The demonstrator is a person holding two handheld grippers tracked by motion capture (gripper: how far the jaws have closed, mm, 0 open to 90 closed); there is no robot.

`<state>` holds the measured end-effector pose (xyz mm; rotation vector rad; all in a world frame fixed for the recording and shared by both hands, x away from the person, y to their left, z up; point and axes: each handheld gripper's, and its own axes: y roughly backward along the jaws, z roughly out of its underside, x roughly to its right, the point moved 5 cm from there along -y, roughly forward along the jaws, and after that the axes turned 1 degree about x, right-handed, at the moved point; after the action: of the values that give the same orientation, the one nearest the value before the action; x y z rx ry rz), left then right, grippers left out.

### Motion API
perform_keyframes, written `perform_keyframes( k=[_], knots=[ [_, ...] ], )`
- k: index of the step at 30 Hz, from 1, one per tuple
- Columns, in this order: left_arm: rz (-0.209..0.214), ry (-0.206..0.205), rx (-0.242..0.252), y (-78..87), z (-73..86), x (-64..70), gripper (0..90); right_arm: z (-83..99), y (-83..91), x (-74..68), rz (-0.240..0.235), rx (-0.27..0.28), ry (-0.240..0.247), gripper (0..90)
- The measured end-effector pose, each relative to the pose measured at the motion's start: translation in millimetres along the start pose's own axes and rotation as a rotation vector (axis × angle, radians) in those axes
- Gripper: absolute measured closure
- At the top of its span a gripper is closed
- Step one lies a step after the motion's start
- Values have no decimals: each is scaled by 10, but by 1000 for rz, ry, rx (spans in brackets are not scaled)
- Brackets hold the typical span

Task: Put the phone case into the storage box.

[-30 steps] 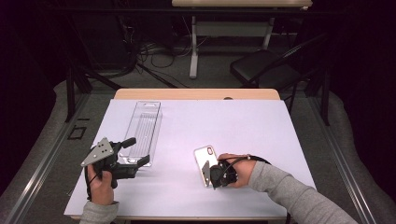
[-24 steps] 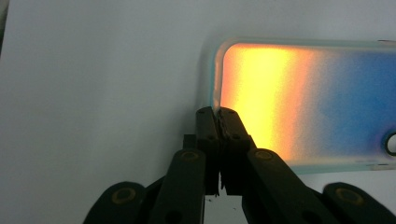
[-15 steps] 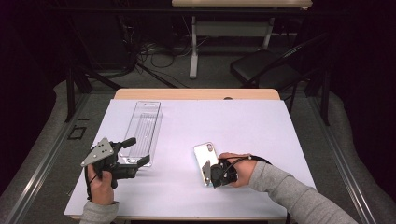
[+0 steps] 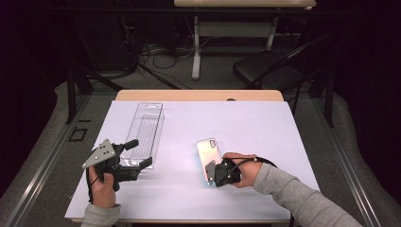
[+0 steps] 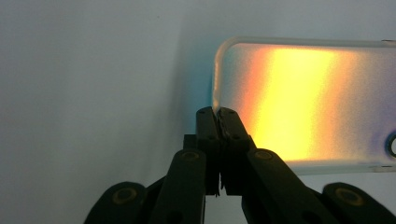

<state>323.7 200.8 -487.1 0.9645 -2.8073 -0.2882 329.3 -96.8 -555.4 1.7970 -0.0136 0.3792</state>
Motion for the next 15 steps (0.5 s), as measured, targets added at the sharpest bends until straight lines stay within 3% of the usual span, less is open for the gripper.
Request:
perform_keyframes(
  k=[8, 15],
  knots=[
    [1, 15, -7, -11, -15, 3, 149, -6, 58, 55, 60, 23, -5, 885],
    [26, 56, -35, -76, -46, 21, 148, 6, 119, 99, 101, 43, -13, 885]
  ],
)
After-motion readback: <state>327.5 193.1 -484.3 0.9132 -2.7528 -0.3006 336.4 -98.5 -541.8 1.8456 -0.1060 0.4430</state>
